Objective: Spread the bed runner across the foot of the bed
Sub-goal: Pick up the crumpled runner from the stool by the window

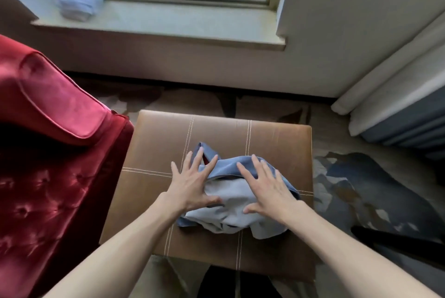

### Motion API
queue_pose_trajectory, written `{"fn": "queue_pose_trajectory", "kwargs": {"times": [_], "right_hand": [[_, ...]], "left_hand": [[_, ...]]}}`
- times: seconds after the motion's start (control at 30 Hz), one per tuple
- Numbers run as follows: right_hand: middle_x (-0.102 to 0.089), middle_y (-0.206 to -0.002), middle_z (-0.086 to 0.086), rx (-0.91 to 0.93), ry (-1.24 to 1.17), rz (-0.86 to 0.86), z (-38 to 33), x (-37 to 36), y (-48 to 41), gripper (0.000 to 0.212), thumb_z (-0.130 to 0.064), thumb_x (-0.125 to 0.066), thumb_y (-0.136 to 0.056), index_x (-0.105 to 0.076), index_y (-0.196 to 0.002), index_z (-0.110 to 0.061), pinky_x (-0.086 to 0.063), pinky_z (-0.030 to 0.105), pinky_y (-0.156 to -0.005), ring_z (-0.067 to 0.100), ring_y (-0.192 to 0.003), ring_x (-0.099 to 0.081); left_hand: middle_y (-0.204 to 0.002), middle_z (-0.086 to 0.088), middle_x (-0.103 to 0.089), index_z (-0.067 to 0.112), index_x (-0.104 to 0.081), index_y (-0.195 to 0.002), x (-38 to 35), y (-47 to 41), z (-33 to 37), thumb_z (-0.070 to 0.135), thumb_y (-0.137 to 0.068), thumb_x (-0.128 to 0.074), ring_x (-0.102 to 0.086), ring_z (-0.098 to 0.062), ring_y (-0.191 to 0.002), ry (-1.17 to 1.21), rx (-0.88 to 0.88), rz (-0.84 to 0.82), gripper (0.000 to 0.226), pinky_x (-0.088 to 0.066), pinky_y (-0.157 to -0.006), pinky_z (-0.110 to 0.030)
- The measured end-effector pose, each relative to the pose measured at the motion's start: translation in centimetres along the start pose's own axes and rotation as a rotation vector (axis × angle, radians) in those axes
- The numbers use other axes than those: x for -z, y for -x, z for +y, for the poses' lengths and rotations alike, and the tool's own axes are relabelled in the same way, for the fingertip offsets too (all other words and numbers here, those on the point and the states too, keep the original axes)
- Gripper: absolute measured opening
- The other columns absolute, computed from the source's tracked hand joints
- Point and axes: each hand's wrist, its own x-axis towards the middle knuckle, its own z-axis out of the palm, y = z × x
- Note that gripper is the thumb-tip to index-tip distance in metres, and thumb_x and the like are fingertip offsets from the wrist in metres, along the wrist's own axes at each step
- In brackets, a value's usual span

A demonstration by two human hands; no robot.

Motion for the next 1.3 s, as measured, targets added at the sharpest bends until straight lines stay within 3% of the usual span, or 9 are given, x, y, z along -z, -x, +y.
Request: {"fn": "queue_pose_trajectory", "kwargs": {"times": [0.23,0.37,0.6,0.77,0.87,0.93,1.07,1.2,1.3], "right_hand": [[0.030,-0.154,0.011,0.008,-0.003,-0.054,0.7,-5.8,-5.4,0.126,-0.060,-0.074,-0.065,0.020,-0.146,-0.036,-0.011,0.067,-0.109,0.040,-0.142,0.020],[0.030,-0.153,0.011,0.008,0.033,-0.042,0.3,-8.7,-6.5,0.124,-0.060,-0.073,-0.066,0.020,-0.145,-0.037,-0.007,0.069,-0.108,0.041,-0.140,0.022],[0.017,-0.156,0.017,0.004,0.113,-0.022,-0.3,-11.1,-8.1,0.103,-0.049,-0.064,-0.079,0.012,-0.147,-0.032,-0.011,0.069,-0.104,0.045,-0.142,0.009],[-0.007,-0.157,0.016,-0.029,0.154,0.017,-0.5,-11.7,-9.5,0.083,-0.032,-0.059,-0.085,-0.006,-0.149,-0.030,-0.023,0.065,-0.102,0.044,-0.141,-0.010],[-0.048,-0.138,0.016,-0.045,0.163,0.093,-0.4,-11.4,-9.9,0.085,-0.018,-0.079,-0.057,-0.046,-0.135,-0.025,-0.046,0.060,-0.082,0.046,-0.119,-0.048],[-0.061,-0.121,0.013,-0.036,0.175,0.163,-0.3,-11.6,-9.8,0.081,-0.009,-0.081,-0.042,-0.059,-0.119,-0.021,-0.052,0.052,-0.068,0.043,-0.101,-0.060],[-0.065,-0.109,0.009,-0.013,0.162,0.285,-0.4,-12.0,-9.5,0.066,-0.004,-0.077,-0.047,-0.061,-0.109,-0.018,-0.050,0.043,-0.058,0.040,-0.087,-0.062],[-0.065,-0.092,0.005,-0.020,0.141,0.378,-0.9,-11.7,-9.3,0.045,-0.005,-0.072,-0.058,-0.065,-0.101,-0.017,-0.047,0.038,-0.050,0.032,-0.070,-0.059],[-0.066,-0.090,0.006,-0.003,0.116,0.475,-1.2,-11.3,-8.6,0.034,-0.005,-0.070,-0.065,-0.068,-0.097,-0.015,-0.047,0.038,-0.046,0.030,-0.064,-0.058]], "left_hand": [[-0.152,-0.004,0.034,0.045,0.028,-0.138,-6.5,-6.1,-0.8,0.089,-0.046,-0.051,0.021,-0.037,-0.141,-0.070,-0.060,-0.030,0.128,-0.002,-0.101,-0.075],[-0.152,-0.004,0.034,0.048,0.031,-0.136,-9.7,-6.5,-1.4,0.087,-0.046,-0.054,0.019,-0.039,-0.141,-0.024,-0.026,-0.037,0.130,-0.010,-0.100,-0.077],[-0.152,0.000,0.033,0.050,0.033,-0.134,-13.1,-7.3,-1.1,0.076,-0.052,-0.061,0.009,-0.040,-0.142,0.075,0.045,-0.050,0.127,-0.020,-0.098,-0.076],[-0.154,0.005,0.023,0.051,0.027,-0.136,-14.5,-8.3,-1.3,0.073,-0.057,-0.056,-0.015,-0.038,-0.134,0.180,0.055,-0.013,0.117,-0.043,-0.088,-0.062],[-0.154,0.004,0.008,0.050,0.017,-0.140,-14.9,-8.5,-1.1,0.077,-0.060,-0.051,-0.026,-0.035,-0.124,0.206,0.064,0.024,0.108,-0.046,-0.085,-0.058],[-0.153,0.002,-0.002,0.049,0.008,-0.142,-14.9,-8.6,-0.9,0.073,-0.064,-0.051,-0.032,-0.033,-0.117,0.224,0.077,0.045,0.101,-0.047,-0.083,-0.055],[-0.144,0.000,-0.023,0.042,-0.011,-0.142,-14.7,-8.2,-0.2,0.058,-0.072,-0.048,-0.040,-0.027,-0.102,0.248,0.085,0.108,0.080,-0.049,-0.073,-0.042],[-0.132,0.002,-0.036,0.038,-0.024,-0.138,-13.9,-7.5,0.9,0.053,-0.080,-0.049,-0.044,-0.025,-0.101,0.251,0.130,0.148,0.065,-0.045,-0.071,-0.038],[-0.128,0.003,-0.041,0.037,-0.029,-0.134,-13.2,-6.2,1.8,0.042,-0.086,-0.049,-0.045,-0.022,-0.098,0.219,0.167,0.193,0.053,-0.042,-0.071,-0.035]]}}
